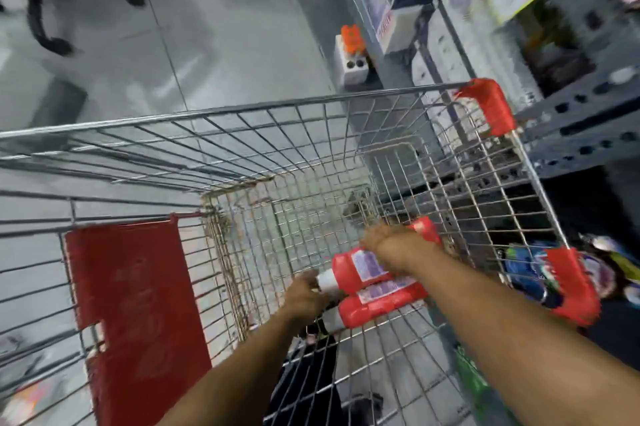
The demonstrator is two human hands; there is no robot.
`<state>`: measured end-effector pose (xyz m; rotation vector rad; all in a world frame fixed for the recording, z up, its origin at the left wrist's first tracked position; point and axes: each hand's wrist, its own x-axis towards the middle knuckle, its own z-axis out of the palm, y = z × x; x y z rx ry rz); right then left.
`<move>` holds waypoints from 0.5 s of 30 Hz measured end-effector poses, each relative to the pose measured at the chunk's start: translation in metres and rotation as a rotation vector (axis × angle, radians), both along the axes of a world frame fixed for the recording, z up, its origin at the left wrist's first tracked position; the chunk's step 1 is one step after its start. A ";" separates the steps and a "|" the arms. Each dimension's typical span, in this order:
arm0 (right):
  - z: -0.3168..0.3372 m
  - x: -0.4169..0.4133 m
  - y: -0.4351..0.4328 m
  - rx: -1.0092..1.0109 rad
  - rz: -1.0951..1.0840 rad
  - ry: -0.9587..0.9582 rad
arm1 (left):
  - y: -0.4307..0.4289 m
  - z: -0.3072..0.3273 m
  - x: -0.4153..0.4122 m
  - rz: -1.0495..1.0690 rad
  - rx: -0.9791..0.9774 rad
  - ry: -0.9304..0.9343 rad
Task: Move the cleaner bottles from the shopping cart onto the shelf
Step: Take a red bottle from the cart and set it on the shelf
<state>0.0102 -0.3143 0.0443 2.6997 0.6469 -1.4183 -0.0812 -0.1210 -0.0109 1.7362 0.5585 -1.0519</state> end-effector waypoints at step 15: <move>0.015 0.008 -0.009 0.239 -0.359 -0.324 | 0.016 0.029 0.067 0.550 -0.561 0.072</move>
